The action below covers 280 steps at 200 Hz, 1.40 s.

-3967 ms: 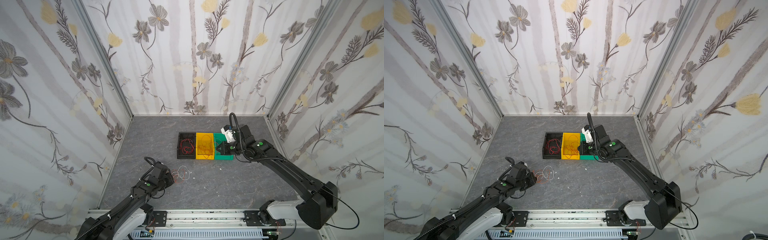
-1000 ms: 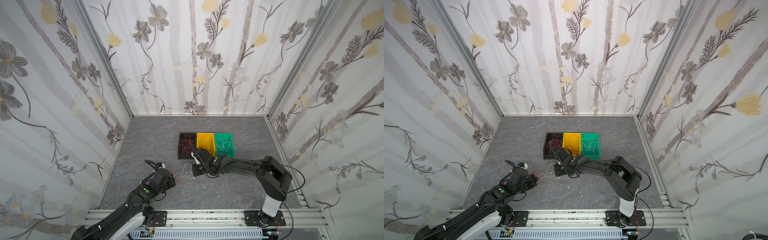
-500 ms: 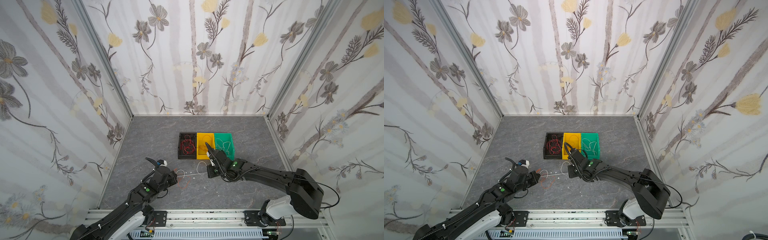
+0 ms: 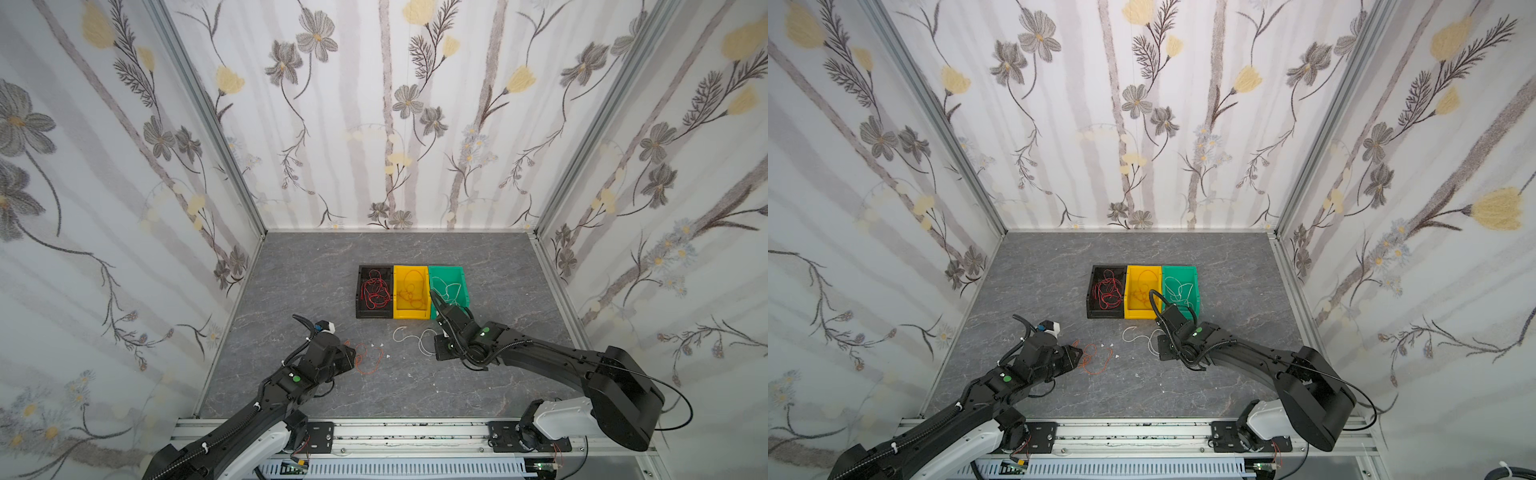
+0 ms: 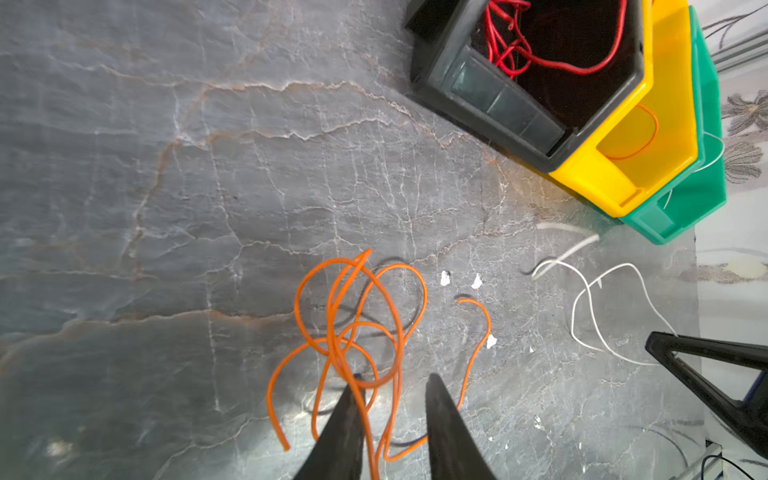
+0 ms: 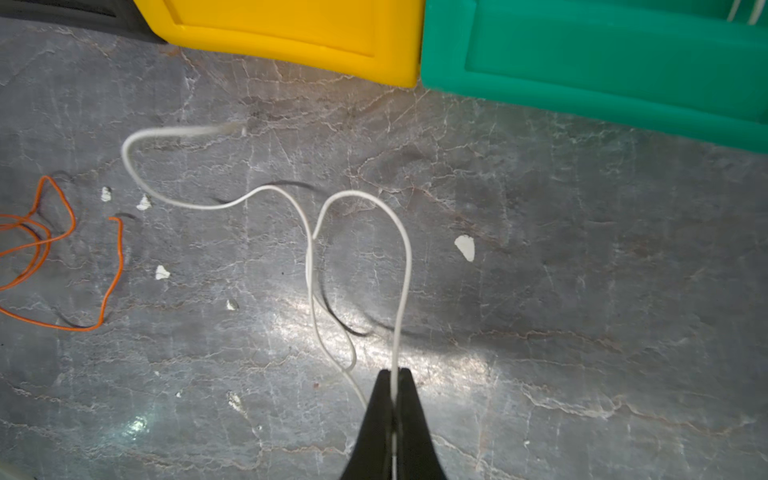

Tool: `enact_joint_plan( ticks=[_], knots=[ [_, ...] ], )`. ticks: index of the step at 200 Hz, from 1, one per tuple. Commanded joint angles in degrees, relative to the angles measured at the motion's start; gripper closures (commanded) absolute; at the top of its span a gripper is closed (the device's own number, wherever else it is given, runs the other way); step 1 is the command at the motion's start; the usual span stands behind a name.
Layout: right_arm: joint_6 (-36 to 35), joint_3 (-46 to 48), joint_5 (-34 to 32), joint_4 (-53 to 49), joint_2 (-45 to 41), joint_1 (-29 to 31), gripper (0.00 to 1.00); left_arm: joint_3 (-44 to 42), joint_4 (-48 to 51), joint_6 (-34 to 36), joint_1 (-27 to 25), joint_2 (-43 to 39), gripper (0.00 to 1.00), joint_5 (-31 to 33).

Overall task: Untangle the cables
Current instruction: 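Pull the white wire away from the tangle with the right gripper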

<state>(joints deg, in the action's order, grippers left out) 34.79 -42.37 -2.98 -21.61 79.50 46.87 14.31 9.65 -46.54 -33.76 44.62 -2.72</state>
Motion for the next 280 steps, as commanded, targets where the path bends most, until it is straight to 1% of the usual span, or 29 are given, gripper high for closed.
enact_joint_plan(
  ticks=[1, 14, 25, 37, 48, 56, 63, 90, 107, 117, 135, 152, 169, 178, 186, 208, 228, 244, 263, 267, 280],
  knots=[
    [1.2, 0.2, 0.4, 0.8, 0.1, 0.1, 0.98, 0.2, -0.3, 0.3, 0.1, 0.4, 0.72, 0.8],
    [0.8, 0.0, 0.0, -0.4, -1.1, 0.0, 0.96, 0.1, -0.3, 0.6, 0.0, 0.8, 0.70, 1.1],
    [0.3, -0.2, -0.4, -1.9, -2.7, -0.2, 0.94, 0.6, 0.1, 1.0, 0.0, 1.6, 0.65, 1.3],
    [-0.7, -0.3, 0.3, -3.2, -4.4, -0.6, 0.89, 1.5, 0.6, 1.7, 0.0, 3.0, 0.61, 1.7],
    [-1.9, -0.5, 2.4, -4.2, -5.0, -1.0, 0.85, 2.1, 0.8, 2.4, 0.1, 4.5, 0.58, 1.9],
    [-2.1, -0.8, 3.0, -5.5, -5.1, -0.9, 0.74, 2.6, 0.6, 2.7, 0.0, 5.7, 0.58, 2.0],
    [-2.3, -0.9, 3.8, -6.1, -4.9, -1.0, 0.67, 2.9, 0.3, 2.9, 0.1, 6.6, 0.57, 2.1],
    [-1.7, -0.5, 4.4, -5.0, -3.3, -1.0, 0.49, 3.1, -1.3, 3.0, 0.0, 9.1, 0.58, 1.9],
    [-0.4, -0.2, 3.9, -3.4, -1.6, -1.0, 0.36, 3.1, -1.5, 3.0, 0.0, 9.2, 0.58, 2.0],
    [-0.2, -0.1, 3.6, -2.5, -0.5, -1.0, 0.32, 3.0, -1.5, 3.0, 0.0, 9.2, 0.58, 2.0],
    [0.0, -0.1, 3.7, 0.0, 2.0, -1.0, 0.31, 2.8, -1.8, 3.0, 0.0, 9.6, 0.58, 1.8],
    [0.2, -0.5, 2.9, 1.7, 5.5, -1.0, 0.33, 2.7, -2.3, 2.9, -0.1, 10.5, 0.58, 1.7],
    [0.3, -1.4, 3.2, 2.7, 9.0, -1.0, 0.40, 2.7, -2.8, 2.8, -0.2, 10.9, 0.58, 1.6],
    [0.4, -1.7, 3.5, 3.2, 10.1, -0.9, 0.48, 2.7, -2.7, 2.8, -0.3, 10.8, 0.59, 1.6],
    [0.5, -1.8, 3.6, 3.6, 10.6, -0.9, 0.57, 2.8, -2.7, 2.8, -0.3, 10.6, 0.59, 1.8],
    [0.2, -1.4, 2.1, 3.6, 9.4, -0.9, 0.80, 2.7, -2.6, 2.8, -0.3, 10.4, 0.60, 2.1],
    [-1.6, -2.3, 1.6, 1.0, 6.3, -1.0, 0.94, 2.8, -2.6, 2.8, -0.3, 10.5, 0.61, 2.0],
    [-3.5, -3.3, 0.5, -2.0, 2.3, -1.2, 1.00, 2.9, -2.6, 2.8, -0.3, 10.5, 0.61, 1.8],
    [-5.1, -4.1, -0.4, -4.7, -3.1, -1.8, 1.00, 3.0, -3.0, 2.8, -0.4, 10.7, 0.62, 1.6],
    [-5.4, -4.2, -0.6, -5.2, -4.3, -3.9, 1.00, 3.0, -3.2, 2.8, -0.3, 10.7, 0.62, 1.5],
    [-6.6, -4.9, -0.9, -6.3, -7.4, -5.9, 1.00, 3.0, -3.7, 2.8, -0.4, 11.0, 0.62, 1.0]
  ],
)
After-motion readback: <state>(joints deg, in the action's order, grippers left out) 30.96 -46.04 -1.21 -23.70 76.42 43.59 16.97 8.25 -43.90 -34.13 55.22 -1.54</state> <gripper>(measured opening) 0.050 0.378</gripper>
